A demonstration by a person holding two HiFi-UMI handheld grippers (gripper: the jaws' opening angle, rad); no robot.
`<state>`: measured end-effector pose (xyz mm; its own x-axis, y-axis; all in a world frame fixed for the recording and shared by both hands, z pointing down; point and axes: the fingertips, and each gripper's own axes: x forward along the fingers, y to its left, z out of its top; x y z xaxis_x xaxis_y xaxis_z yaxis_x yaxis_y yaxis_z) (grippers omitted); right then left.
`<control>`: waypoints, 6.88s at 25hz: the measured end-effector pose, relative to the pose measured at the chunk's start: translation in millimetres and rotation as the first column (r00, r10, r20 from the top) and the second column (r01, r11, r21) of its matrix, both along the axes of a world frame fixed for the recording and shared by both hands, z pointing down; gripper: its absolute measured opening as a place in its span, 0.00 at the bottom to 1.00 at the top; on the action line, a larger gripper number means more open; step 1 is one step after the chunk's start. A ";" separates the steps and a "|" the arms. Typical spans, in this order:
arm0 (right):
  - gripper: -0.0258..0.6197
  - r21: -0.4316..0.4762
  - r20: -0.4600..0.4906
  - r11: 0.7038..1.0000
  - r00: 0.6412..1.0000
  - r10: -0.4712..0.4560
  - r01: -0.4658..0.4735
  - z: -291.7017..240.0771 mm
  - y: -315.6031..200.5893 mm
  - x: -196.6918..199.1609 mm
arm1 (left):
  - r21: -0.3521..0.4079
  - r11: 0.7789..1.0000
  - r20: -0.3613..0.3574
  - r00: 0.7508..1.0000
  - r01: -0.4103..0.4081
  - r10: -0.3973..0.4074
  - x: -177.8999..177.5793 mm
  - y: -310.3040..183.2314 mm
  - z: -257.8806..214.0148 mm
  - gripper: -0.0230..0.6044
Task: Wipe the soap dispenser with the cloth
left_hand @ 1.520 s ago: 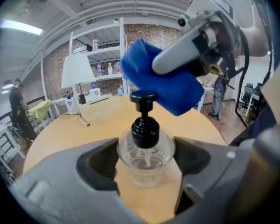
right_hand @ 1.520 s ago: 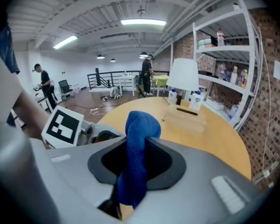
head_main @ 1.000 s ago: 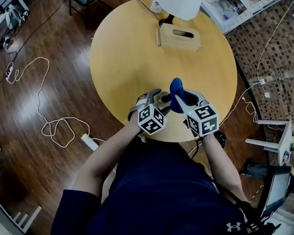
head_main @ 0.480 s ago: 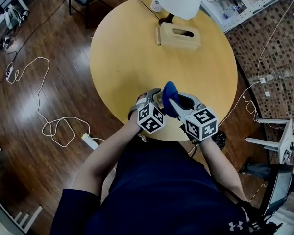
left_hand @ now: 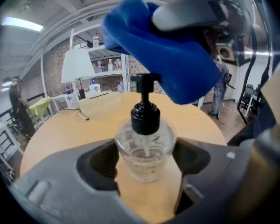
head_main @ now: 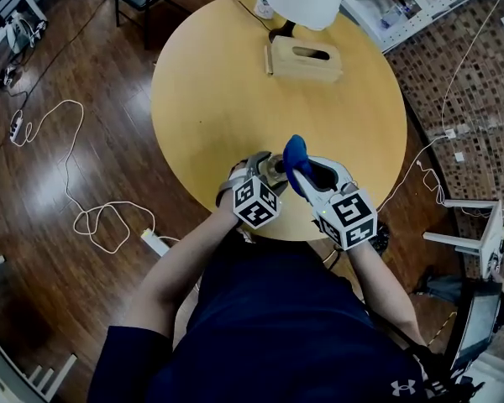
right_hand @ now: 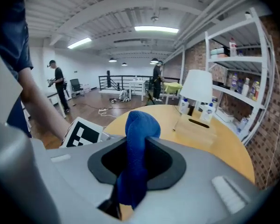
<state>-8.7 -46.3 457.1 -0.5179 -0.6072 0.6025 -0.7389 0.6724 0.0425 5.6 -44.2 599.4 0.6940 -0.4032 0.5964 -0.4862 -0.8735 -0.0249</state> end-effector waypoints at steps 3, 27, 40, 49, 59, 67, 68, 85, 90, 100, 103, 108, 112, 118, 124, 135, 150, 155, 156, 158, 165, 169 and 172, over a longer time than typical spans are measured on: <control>0.19 -0.036 -0.052 0.998 0.998 -0.046 0.044 21.6 0.5 -13.2 | -0.025 1.000 0.016 1.000 0.008 -0.008 -2.5 2.0 7.7 0.60; 0.19 -0.279 0.080 0.935 0.965 0.248 -0.217 89.2 -19.0 35.7 | 0.110 0.990 -0.002 0.996 -0.091 0.091 -24.8 15.1 -43.8 0.45; 0.19 -0.403 0.164 0.883 0.931 0.327 -0.239 73.8 12.0 24.6 | -0.176 0.982 -0.242 0.970 -0.073 0.029 -42.8 -10.9 -64.2 0.43; 0.19 -0.335 0.095 0.892 0.931 0.353 -0.303 83.6 -32.8 34.4 | -0.199 0.970 -0.225 0.970 -0.141 0.094 -33.8 12.7 -55.7 0.29; 0.19 -0.379 0.155 0.878 0.915 0.372 -0.293 76.8 -5.8 30.6 | -0.187 0.981 -0.248 0.969 -0.047 -0.001 -47.8 -26.7 -63.8 0.38; 0.19 -0.355 0.135 0.881 0.916 0.379 -0.312 82.3 -26.6 36.1 | -0.224 0.963 -0.269 0.960 -0.146 0.083 -35.1 -14.2 -60.4 0.24; 0.19 -0.352 0.134 0.882 0.916 0.379 -0.314 82.1 -31.7 36.6 | -0.222 0.964 -0.271 0.959 -0.143 0.080 -33.5 -11.8 -61.3 0.21; 0.19 -0.365 0.176 0.874 0.898 0.404 -0.321 80.1 -9.3 37.6 | -0.228 0.970 -0.282 0.959 -0.088 0.020 -31.3 -29.4 -61.2 0.32; 0.19 -0.350 0.175 0.876 0.895 0.410 -0.333 83.3 -34.7 41.5 | -0.239 0.969 -0.296 0.955 -0.068 -0.006 -26.4 -20.8 -61.2 0.22; 0.19 -0.352 0.203 0.874 0.885 0.420 -0.334 79.3 -44.6 46.6 | -0.210 0.977 -0.302 0.952 -0.024 -0.042 -31.8 -8.8 -72.4 0.29; 0.19 -0.375 0.211 0.868 0.881 0.423 -0.327 75.7 -15.8 43.6 | -0.231 0.973 -0.331 0.940 0.008 -0.086 -37.0 -29.9 -77.8 0.29; 0.19 -0.381 0.201 0.869 0.889 0.410 -0.315 82.6 -4.0 35.2 | -0.274 0.959 -0.287 0.958 -0.075 -0.008 -27.9 -27.3 -61.1 0.29; 0.19 -0.363 0.191 0.863 0.879 0.438 -0.351 84.2 -24.2 44.6 | -0.278 0.958 -0.288 0.958 -0.067 -0.016 -22.9 -15.6 -58.5 0.29; 0.19 -0.356 0.209 0.855 0.860 0.465 -0.376 82.4 -48.0 55.1 | -0.259 0.964 -0.269 0.963 -0.069 -0.003 -18.2 4.0 -59.3 0.29; 0.19 -0.366 0.195 0.861 0.875 0.442 -0.353 77.1 -12.4 47.4 | -0.238 0.971 -0.344 0.932 0.031 -0.114 -32.3 -31.2 -78.7 0.29; 0.19 -0.349 0.188 0.850 0.860 0.475 -0.394 84.3 -37.2 61.1 | -0.259 0.961 -0.274 0.961 -0.096 0.022 -10.6 -1.2 -57.5 0.28; 0.19 -0.318 0.117 0.907 0.938 0.325 -0.275 84.2 -1.9 58.7 | -0.061 0.919 -0.014 0.921 -0.388 0.388 -13.9 -28.5 -41.0 0.48; 0.19 -0.330 0.122 0.902 0.934 0.335 -0.280 91.2 -5.9 55.1 | -0.052 0.863 0.072 0.860 -0.502 0.505 -2.4 -20.2 -33.1 0.47; 0.19 -0.331 0.121 0.902 0.936 0.332 -0.277 92.2 -9.0 55.0 | -0.035 0.861 0.099 0.855 -0.508 0.509 -0.8 -19.4 -30.3 0.46; 0.19 -0.336 0.122 0.901 0.935 0.332 -0.275 91.5 -15.4 56.0 | -0.005 0.876 0.122 0.869 -0.483 0.480 0.4 -20.1 -29.0 0.46; 0.19 -0.355 0.155 0.890 0.921 0.357 -0.285 86.3 -32.0 64.9 | 0.031 0.991 0.064 0.989 -0.134 0.131 4.2 -14.5 -32.8 0.44; 0.19 -0.387 0.172 0.891 0.931 0.321 -0.236 87.0 -31.2 64.2 | 0.040 0.999 0.050 0.998 -0.027 0.025 5.5 -12.9 -32.3 0.45; 0.19 -0.429 0.184 0.887 0.945 0.271 -0.171 87.2 -16.5 61.1 | 0.027 0.991 0.072 0.989 -0.131 0.129 5.2 -17.7 -35.9 0.58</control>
<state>52.5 -62.8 544.3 -0.5540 -0.4539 0.6979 -0.8249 0.4124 -0.3865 10.8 -61.9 563.5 0.6989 -0.3319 0.6335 -0.3649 -0.9273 -0.0832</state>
